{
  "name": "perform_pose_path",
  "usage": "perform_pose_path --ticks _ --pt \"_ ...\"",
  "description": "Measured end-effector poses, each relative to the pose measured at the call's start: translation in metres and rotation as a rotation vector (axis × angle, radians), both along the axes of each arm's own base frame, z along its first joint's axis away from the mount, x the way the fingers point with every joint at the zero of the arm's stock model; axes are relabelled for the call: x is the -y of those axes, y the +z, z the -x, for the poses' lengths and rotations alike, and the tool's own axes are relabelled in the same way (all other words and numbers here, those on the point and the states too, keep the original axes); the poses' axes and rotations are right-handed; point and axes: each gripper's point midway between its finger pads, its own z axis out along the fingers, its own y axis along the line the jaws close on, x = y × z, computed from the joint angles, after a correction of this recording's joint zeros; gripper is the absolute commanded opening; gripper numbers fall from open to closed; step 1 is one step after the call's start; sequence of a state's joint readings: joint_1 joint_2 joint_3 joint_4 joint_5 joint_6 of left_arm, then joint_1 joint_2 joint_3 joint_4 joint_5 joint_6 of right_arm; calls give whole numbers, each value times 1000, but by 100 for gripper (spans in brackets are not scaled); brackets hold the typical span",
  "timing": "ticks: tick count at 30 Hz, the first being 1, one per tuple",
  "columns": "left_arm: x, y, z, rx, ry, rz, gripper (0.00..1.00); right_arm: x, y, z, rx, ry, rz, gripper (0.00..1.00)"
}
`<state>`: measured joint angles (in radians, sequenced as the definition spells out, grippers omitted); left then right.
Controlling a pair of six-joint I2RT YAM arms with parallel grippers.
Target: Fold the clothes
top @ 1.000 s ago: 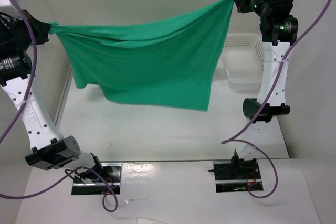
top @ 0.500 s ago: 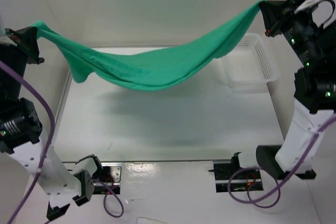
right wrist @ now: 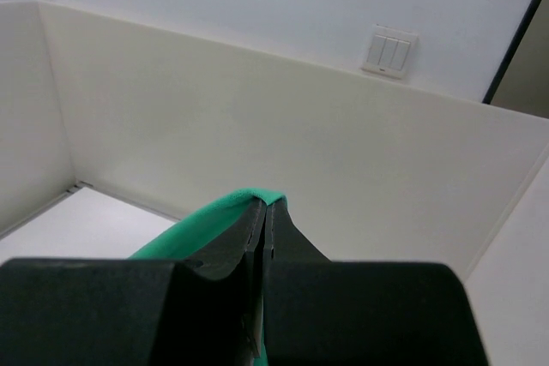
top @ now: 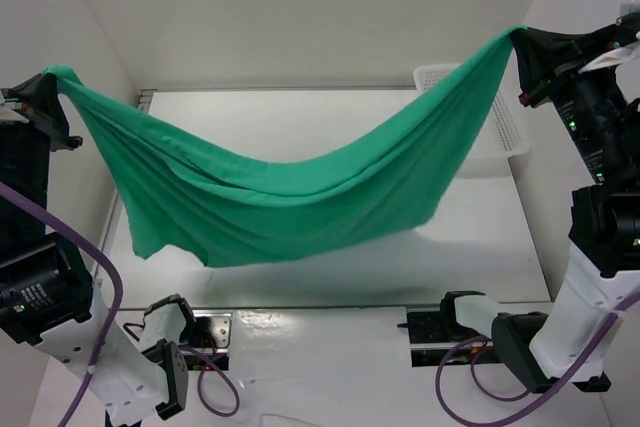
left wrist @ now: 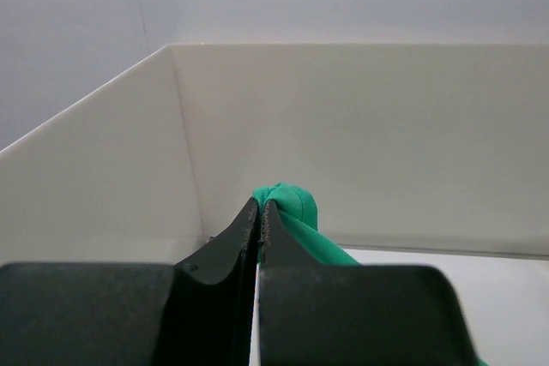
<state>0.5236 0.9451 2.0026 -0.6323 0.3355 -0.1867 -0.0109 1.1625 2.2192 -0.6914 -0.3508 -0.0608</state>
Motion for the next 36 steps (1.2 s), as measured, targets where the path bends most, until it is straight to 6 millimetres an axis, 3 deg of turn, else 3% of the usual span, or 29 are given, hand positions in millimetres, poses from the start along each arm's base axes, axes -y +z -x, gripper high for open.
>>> perform_pose_path --ticks 8,11,14,17,21,24,26,29,32,36 --pt "-9 -9 -10 -23 17 19 0 2 6 -41 -25 -6 -6 0" --pt "-22 -27 -35 -77 11 44 0 1 -5 -71 -74 -3 -10 0" --pt "-44 -64 -75 -174 3 86 0 0 -30 -108 -152 5 -11 0" --pt "-69 -126 -117 -312 3 139 0 -4 -85 -155 -292 4 -9 0" --pt "-99 -241 -164 -554 7 223 0 -19 -190 -207 -502 -14 41 0" --pt "-112 -325 -179 -729 11 273 0 -25 -275 -234 -659 -37 96 0" --pt "-117 -369 -186 -827 10 305 0 -24 -324 -249 -748 -59 131 0" --pt "-126 -411 -204 -916 10 324 0 -17 -380 -276 -840 -102 177 0" --pt "-129 -439 -225 -978 3 316 0 -12 -419 -297 -890 -140 211 0" --pt "-122 -448 -262 -989 -19 277 8 -7 -442 -328 -905 -181 237 0"
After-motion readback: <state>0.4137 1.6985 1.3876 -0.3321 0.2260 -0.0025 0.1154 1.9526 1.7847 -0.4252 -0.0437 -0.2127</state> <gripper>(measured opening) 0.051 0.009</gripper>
